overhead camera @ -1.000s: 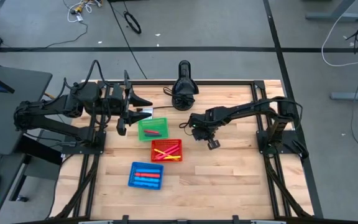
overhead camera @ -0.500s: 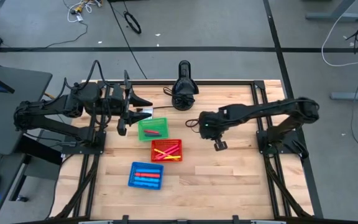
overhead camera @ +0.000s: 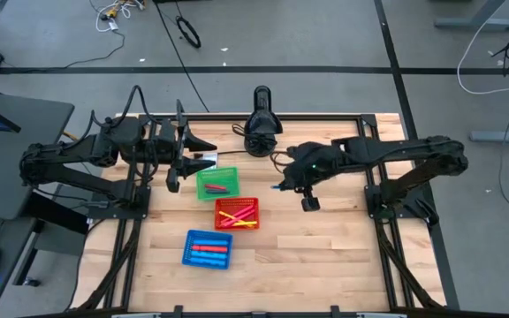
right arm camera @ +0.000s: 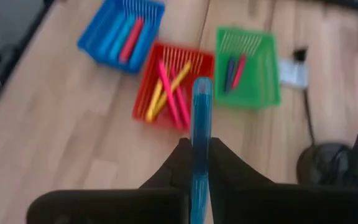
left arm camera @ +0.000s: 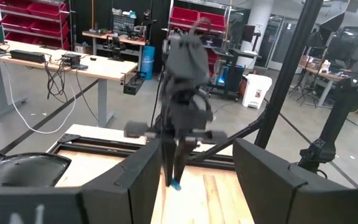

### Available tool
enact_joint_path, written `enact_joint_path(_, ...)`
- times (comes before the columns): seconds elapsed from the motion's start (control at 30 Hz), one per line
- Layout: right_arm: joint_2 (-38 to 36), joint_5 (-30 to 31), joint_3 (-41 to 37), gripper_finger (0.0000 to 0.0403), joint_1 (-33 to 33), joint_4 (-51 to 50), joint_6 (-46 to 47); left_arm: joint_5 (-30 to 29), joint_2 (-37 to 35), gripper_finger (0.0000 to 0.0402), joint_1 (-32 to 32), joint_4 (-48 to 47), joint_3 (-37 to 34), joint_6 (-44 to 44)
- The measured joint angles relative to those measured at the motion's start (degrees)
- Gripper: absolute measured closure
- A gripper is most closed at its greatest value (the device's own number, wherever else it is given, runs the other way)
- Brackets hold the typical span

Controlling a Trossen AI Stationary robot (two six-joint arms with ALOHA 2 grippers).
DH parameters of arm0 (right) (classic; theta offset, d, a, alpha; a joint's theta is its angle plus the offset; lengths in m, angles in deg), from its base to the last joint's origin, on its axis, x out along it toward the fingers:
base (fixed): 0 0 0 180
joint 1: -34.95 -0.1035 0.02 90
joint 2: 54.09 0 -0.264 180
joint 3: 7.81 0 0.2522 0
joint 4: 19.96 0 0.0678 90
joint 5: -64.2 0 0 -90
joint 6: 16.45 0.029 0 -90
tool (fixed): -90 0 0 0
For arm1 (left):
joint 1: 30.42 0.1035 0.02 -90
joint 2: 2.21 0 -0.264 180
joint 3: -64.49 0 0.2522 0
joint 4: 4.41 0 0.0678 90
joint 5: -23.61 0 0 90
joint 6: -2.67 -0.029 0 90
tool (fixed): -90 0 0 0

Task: Pick & Place Markers
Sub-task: Put the blue pen into the green bin

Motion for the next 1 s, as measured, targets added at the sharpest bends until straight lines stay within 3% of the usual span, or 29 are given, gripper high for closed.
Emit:
enact_joint_path(0.33,3.56,0.0,9.9,0.0388,0.04,-0.83,5.74,2.74,4.71,0.0195,-0.08,0.94,-0.04,-0.05)
enact_joint_path(0.57,8.36,-2.47,18.21,0.0388,0.04,-9.29,9.87,4.66,7.85,0.0195,-0.07,1.92,0.07,-0.04)
enact_joint_path(1.0,12.35,-4.66,26.47,0.0388,0.04,-11.26,10.25,2.02,13.13,0.0195,-3.17,2.27,0.11,-0.11)
